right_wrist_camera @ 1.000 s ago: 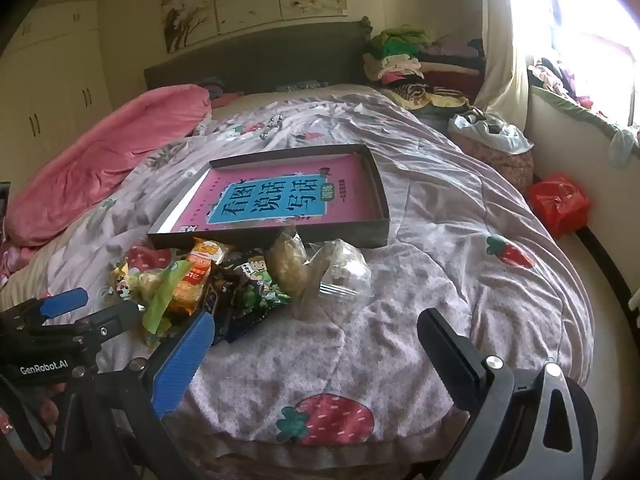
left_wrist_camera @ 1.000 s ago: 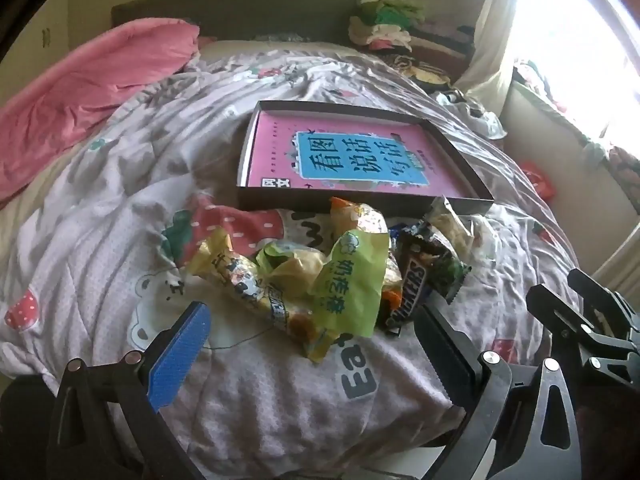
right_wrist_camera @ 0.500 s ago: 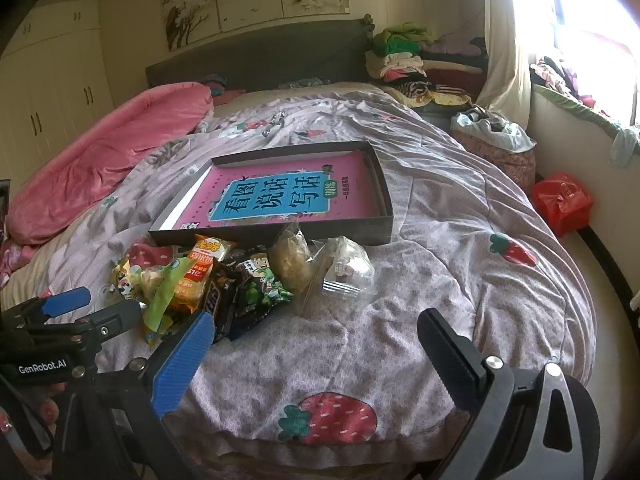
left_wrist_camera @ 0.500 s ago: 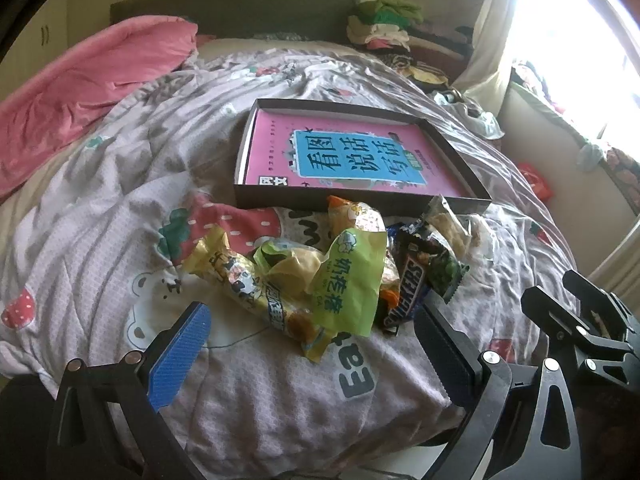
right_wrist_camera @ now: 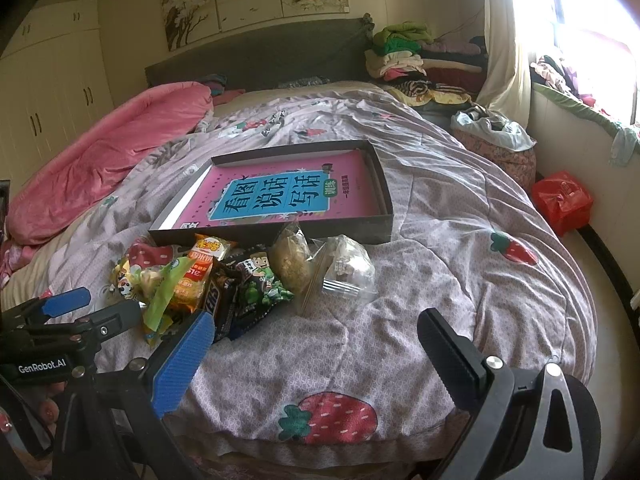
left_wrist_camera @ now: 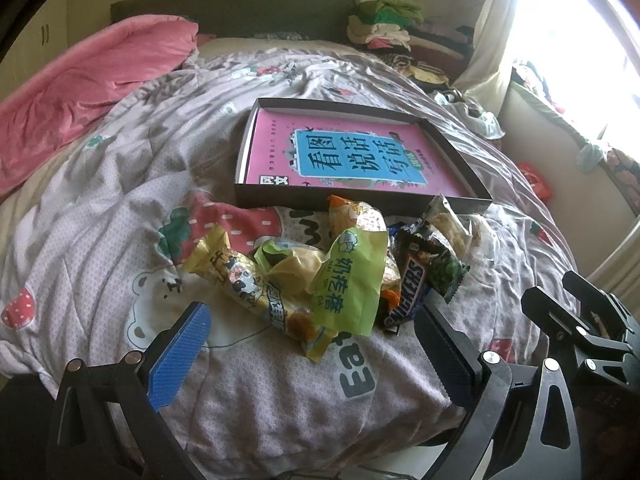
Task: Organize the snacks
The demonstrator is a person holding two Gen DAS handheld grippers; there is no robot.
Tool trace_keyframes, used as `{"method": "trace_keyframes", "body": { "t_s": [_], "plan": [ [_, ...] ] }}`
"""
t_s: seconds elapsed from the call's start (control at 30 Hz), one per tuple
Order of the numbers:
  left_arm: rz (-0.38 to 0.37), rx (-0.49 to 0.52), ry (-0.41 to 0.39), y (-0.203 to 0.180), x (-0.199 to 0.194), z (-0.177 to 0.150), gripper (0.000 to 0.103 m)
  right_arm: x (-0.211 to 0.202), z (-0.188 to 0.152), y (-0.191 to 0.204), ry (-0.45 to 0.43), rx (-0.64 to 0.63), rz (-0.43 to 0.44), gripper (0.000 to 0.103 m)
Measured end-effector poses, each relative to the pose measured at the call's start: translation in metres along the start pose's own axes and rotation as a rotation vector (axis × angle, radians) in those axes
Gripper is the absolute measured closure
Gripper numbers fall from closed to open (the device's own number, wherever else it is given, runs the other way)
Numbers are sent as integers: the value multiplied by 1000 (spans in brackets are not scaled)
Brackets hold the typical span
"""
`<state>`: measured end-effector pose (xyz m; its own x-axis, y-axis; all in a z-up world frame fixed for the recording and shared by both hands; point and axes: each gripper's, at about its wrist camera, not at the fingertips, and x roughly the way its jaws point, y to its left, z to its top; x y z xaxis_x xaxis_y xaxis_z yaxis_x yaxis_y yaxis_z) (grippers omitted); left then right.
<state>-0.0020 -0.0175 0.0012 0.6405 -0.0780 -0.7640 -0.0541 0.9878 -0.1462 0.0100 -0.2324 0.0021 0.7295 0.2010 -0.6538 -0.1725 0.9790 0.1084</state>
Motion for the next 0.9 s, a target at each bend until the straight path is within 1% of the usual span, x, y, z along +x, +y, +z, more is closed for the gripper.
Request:
{"method": "trace_keyframes", "body": {
  "t_s": [0.9],
  "plan": [
    [0,-2,6,-1,6,-3,2,2,-2,-1,4,10,6,1]
  ]
}}
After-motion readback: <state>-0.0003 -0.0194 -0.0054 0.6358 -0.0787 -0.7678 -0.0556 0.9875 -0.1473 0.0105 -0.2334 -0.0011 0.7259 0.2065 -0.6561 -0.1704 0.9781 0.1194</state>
